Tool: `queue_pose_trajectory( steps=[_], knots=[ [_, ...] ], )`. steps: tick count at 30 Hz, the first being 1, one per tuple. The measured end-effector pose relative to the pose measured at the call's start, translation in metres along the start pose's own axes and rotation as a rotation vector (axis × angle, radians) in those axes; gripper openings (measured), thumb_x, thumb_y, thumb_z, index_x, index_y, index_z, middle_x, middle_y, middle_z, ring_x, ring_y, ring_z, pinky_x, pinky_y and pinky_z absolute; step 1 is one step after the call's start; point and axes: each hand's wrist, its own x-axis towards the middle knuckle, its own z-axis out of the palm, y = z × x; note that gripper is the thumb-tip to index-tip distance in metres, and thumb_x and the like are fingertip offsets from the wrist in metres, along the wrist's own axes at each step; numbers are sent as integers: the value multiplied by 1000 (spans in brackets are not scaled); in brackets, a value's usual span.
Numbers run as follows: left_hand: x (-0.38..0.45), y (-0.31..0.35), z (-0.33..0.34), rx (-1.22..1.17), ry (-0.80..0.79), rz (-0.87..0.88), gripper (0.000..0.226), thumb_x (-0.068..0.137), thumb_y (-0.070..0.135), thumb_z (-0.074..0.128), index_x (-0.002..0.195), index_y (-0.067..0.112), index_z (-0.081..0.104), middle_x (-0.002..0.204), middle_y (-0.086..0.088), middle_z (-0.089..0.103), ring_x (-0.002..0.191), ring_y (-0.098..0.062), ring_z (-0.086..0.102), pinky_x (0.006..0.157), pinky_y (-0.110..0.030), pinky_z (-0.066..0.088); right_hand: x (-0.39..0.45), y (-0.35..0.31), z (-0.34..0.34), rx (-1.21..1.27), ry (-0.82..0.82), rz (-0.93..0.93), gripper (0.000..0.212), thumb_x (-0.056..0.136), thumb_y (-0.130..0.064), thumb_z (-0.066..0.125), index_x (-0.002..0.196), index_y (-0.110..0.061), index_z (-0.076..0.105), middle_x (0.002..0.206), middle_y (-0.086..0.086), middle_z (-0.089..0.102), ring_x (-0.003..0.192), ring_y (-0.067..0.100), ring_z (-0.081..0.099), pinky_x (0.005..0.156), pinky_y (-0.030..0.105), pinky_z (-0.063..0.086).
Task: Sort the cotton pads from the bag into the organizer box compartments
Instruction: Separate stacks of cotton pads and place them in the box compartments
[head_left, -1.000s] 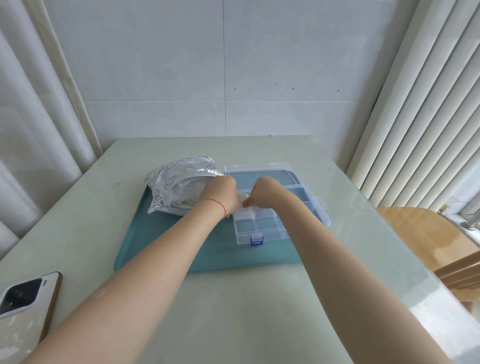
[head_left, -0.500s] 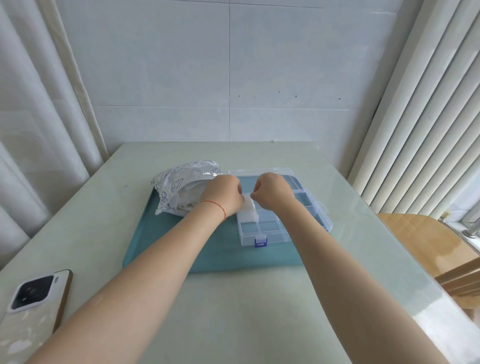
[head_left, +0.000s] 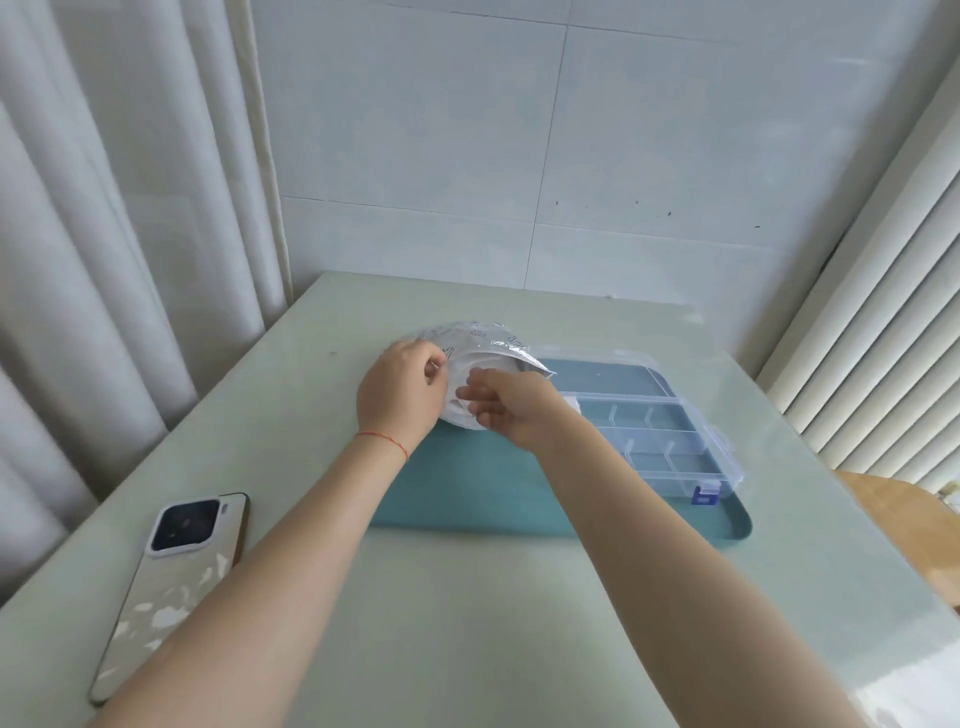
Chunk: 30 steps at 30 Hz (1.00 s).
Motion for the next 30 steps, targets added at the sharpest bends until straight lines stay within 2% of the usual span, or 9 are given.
queue_pose_trajectory(
  steps=[4,6,9,13,19,24,27,28,30],
  knots=[
    [3,-4,-1,-45,-12,-6,11,88,13,61,87,16,71,83,3,63,80,-21,57,70,-35,50,13,2,17,224,109,26,21,97,-20,60,82,-5,58,64,6,65,43,13,51,42,20,42],
    [4,-5,0,-80,-14,-7,10,87,12,63,87,15,72,84,1,66,77,-19,56,70,-33,50,18,0,21,269,170,37,19,95,-17,59,80,-5,57,64,6,63,42,14,47,38,17,37],
    [7,-7,-1,-140,12,-14,10,84,7,65,85,12,74,85,-1,71,75,-18,58,70,-29,47,21,-3,23,247,217,41,8,90,-4,60,83,-9,59,60,5,59,38,13,40,36,15,32],
    [10,-4,0,-179,44,-56,11,82,3,64,82,9,74,83,-2,72,78,-21,62,70,-27,45,16,-1,15,184,216,20,10,91,-9,64,83,-9,58,60,6,56,42,14,40,39,19,32],
    [8,4,3,-138,17,-111,14,83,5,59,83,9,73,84,-3,70,83,-24,62,68,-27,43,-10,3,-15,-44,180,-42,6,86,-11,65,84,-10,59,61,4,51,45,16,38,43,20,32],
    [-3,13,4,-163,-21,-161,19,82,12,60,99,12,69,95,2,55,97,-22,56,82,-29,44,-33,0,-40,-290,78,-129,8,86,-13,60,92,-8,64,72,5,58,49,18,50,48,25,36],
    [-11,25,2,-235,13,-118,12,84,13,58,91,12,68,86,3,56,87,-21,56,79,-30,44,-38,-1,-58,-370,-29,-168,16,87,-11,61,101,-2,64,77,7,62,52,19,55,48,26,39],
    [-13,30,2,-268,-29,-122,12,85,15,57,86,12,69,79,2,59,81,-21,57,76,-31,47,-40,-1,-64,-387,-49,-185,18,87,-10,62,102,0,63,78,8,62,52,19,55,49,25,39],
    [-16,40,3,-365,-175,-174,20,87,26,57,77,12,67,66,1,60,67,-21,58,63,-29,49,-42,-5,-76,-395,-88,-219,6,88,-9,65,92,-5,66,76,7,60,51,17,53,51,25,38]
  ],
)
